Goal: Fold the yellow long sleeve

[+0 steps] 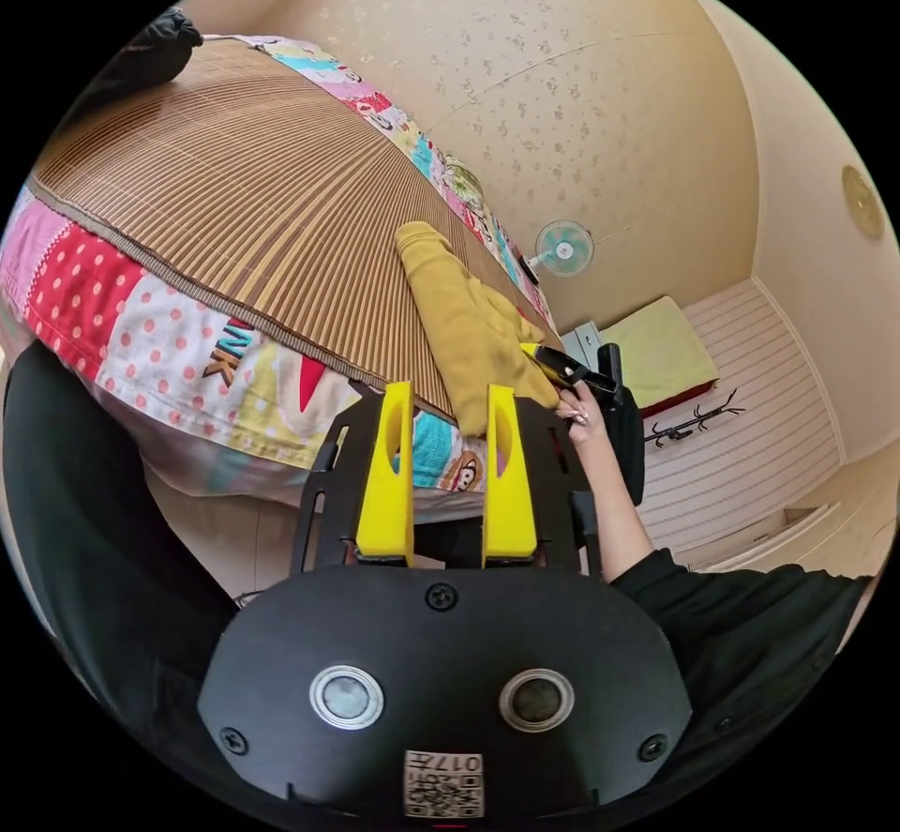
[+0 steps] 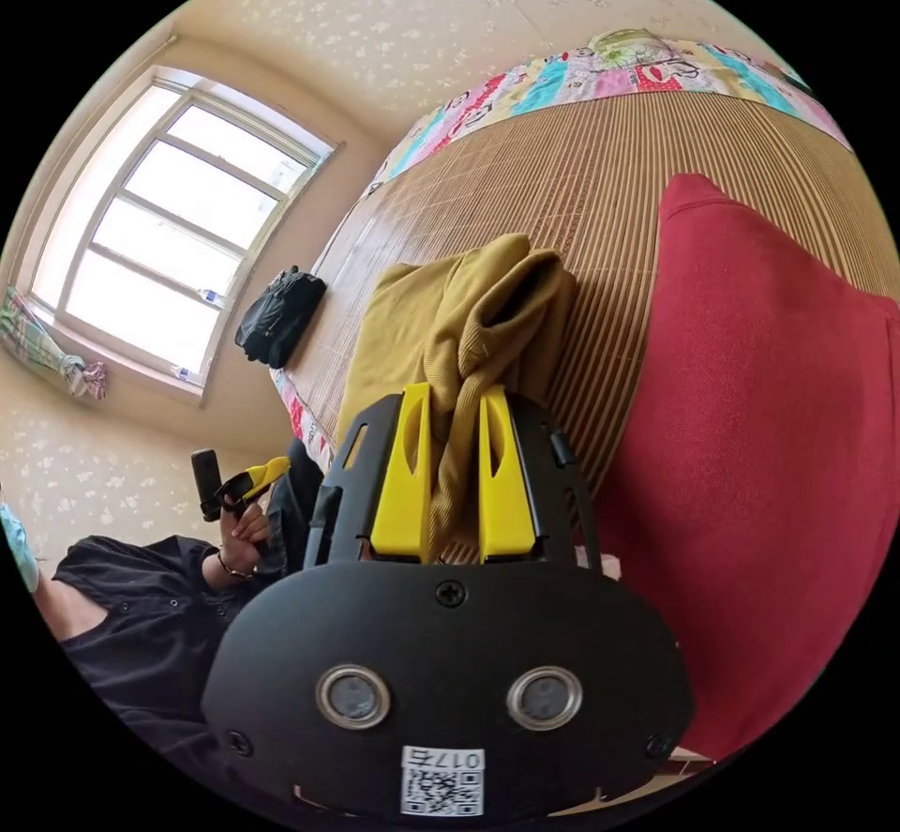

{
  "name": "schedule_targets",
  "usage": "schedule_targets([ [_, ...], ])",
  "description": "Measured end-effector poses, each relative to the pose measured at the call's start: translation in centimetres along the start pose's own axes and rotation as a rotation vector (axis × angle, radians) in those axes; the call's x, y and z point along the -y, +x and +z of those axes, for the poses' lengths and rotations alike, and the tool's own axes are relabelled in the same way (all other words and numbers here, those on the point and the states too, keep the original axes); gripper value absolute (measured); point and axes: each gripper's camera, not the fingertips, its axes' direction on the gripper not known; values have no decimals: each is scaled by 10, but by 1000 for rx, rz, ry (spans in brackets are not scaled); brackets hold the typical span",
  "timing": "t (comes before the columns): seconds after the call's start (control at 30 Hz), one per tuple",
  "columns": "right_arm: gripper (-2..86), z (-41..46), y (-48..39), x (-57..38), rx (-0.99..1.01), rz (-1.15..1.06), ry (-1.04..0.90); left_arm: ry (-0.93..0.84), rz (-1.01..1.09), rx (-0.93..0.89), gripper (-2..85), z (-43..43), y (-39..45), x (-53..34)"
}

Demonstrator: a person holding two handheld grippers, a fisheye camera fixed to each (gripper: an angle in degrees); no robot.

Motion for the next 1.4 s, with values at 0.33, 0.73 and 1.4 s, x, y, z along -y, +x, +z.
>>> schedule_targets([
  [0.33, 126, -97, -56, -30, -332, 2, 184, -207, 32, -21, 151, 127, 23, 47],
  [0.73, 137, -154, -38, -164, 242, 281, 266, -348, -139, -91, 75, 206, -11, 35],
  [1.4, 176, -167, -124, -169, 810, 429, 415, -449, 93, -254, 64, 128, 66, -41],
])
